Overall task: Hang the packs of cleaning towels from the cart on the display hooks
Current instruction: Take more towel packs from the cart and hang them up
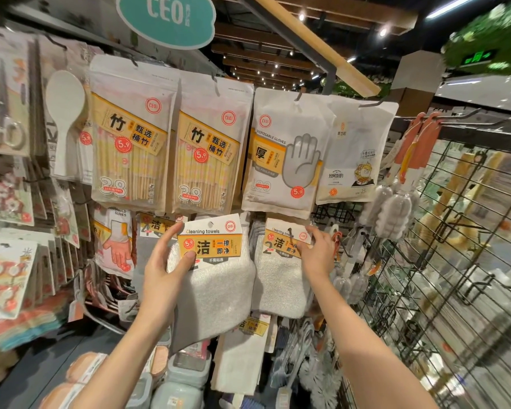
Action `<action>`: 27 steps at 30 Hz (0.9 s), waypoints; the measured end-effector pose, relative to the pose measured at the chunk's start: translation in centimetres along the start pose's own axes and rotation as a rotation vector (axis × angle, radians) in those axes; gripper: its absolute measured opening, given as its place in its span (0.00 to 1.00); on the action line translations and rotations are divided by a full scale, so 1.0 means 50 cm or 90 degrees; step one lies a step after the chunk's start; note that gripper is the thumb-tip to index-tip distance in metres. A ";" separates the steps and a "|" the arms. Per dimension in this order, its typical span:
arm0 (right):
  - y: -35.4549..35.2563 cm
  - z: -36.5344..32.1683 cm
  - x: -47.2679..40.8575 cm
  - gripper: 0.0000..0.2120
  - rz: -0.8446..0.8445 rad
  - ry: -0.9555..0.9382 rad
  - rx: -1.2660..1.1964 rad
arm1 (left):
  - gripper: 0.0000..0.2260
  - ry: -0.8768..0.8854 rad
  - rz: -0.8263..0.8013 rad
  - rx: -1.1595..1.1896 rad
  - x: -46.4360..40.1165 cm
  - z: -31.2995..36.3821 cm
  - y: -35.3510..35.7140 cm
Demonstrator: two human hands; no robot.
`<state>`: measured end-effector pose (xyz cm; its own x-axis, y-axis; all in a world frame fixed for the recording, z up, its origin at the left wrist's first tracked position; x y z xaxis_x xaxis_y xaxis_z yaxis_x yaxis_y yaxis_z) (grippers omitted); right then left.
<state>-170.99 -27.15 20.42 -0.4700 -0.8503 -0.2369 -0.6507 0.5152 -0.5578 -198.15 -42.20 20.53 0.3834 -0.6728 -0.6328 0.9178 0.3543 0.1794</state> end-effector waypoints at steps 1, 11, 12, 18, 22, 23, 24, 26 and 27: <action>-0.006 0.003 0.005 0.21 -0.006 -0.011 -0.005 | 0.23 0.002 -0.004 0.006 0.002 0.002 0.003; -0.095 -0.073 0.114 0.12 -0.210 -0.101 -0.237 | 0.21 0.029 -0.050 0.022 0.012 0.040 0.020; -0.101 -0.088 0.130 0.12 -0.261 -0.106 -0.259 | 0.21 0.032 -0.056 0.022 0.012 0.042 0.020; -0.103 -0.146 0.209 0.23 -0.452 -0.126 -0.292 | 0.21 0.017 -0.098 0.050 0.023 0.052 0.031; -0.096 -0.146 0.229 0.25 -0.409 -0.196 -0.237 | 0.21 0.003 -0.092 0.058 0.027 0.050 0.032; -0.098 -0.145 0.232 0.25 -0.400 -0.206 -0.233 | 0.21 -0.001 -0.091 0.057 0.028 0.050 0.032; -0.100 -0.143 0.235 0.24 -0.396 -0.211 -0.235 | 0.22 -0.005 -0.089 0.058 0.029 0.050 0.032; -0.105 -0.140 0.240 0.24 -0.402 -0.207 -0.259 | 0.22 -0.014 -0.085 0.063 0.032 0.049 0.032; -0.107 -0.137 0.241 0.23 -0.410 -0.197 -0.277 | 0.22 -0.019 -0.082 0.063 0.033 0.047 0.031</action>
<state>-177.27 -39.40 26.00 0.2161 -0.9513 -0.2198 -0.9381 -0.1398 -0.3168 -195.84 -44.28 21.54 0.2640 -0.7279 -0.6328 0.9645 0.1999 0.1725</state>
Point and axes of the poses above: each hand's wrist, its own x-axis away from the middle knuckle, its own y-axis out of the palm, z = x × y, the point moved 2 cm from there along -x, towards the middle knuckle, and after that the axes turned 14 degrees about y, right-handed, at the moved point
